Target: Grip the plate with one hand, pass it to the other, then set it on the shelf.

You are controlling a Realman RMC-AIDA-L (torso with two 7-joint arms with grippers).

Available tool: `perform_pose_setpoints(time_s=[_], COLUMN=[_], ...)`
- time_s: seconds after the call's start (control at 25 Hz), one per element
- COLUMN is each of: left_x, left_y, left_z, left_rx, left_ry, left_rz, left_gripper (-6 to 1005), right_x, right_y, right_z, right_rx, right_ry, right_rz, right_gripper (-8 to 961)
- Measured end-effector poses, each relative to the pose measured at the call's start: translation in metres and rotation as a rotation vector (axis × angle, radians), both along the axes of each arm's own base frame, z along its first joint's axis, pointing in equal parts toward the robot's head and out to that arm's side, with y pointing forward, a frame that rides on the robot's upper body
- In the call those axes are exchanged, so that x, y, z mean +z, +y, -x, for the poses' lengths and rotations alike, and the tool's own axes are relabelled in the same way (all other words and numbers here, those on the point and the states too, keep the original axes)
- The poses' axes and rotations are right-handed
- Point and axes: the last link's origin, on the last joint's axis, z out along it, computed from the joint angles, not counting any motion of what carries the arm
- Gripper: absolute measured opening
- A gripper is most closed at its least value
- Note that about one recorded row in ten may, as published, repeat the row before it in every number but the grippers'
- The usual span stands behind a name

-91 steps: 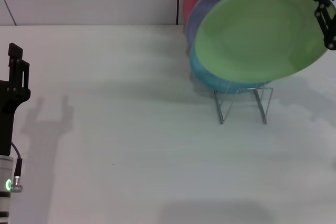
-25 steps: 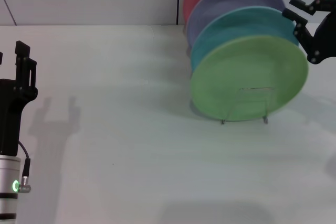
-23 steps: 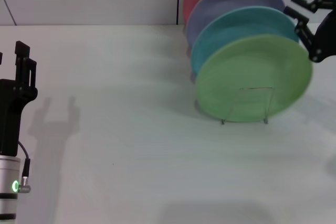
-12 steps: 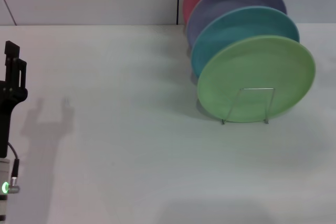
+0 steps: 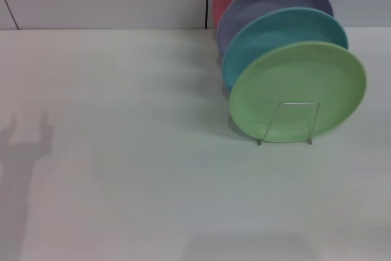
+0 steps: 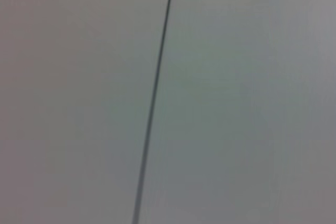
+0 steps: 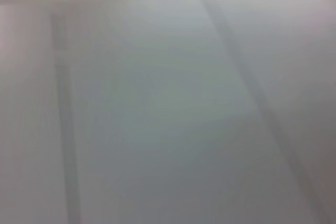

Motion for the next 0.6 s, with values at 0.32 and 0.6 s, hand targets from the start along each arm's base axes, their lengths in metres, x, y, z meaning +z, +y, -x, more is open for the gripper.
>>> perform_pose_setpoints(time_s=[0.32,0.6], left_x=[0.024,0.037], left_y=[0.01,0.021], left_z=[0.023,0.04], left_rx=[0.076,0.05], left_ry=[0.094,0.117], left_rz=[-0.051,0.072], left_gripper=[573,573], right_x=[-0.026,-0.056], right_y=[0.011,0.029], right_z=[-0.02,-0.02], right_rx=[-0.198,-0.195], right_ry=[0.013,0.071], right_rz=[0.13,0.306], right_gripper=[380,380])
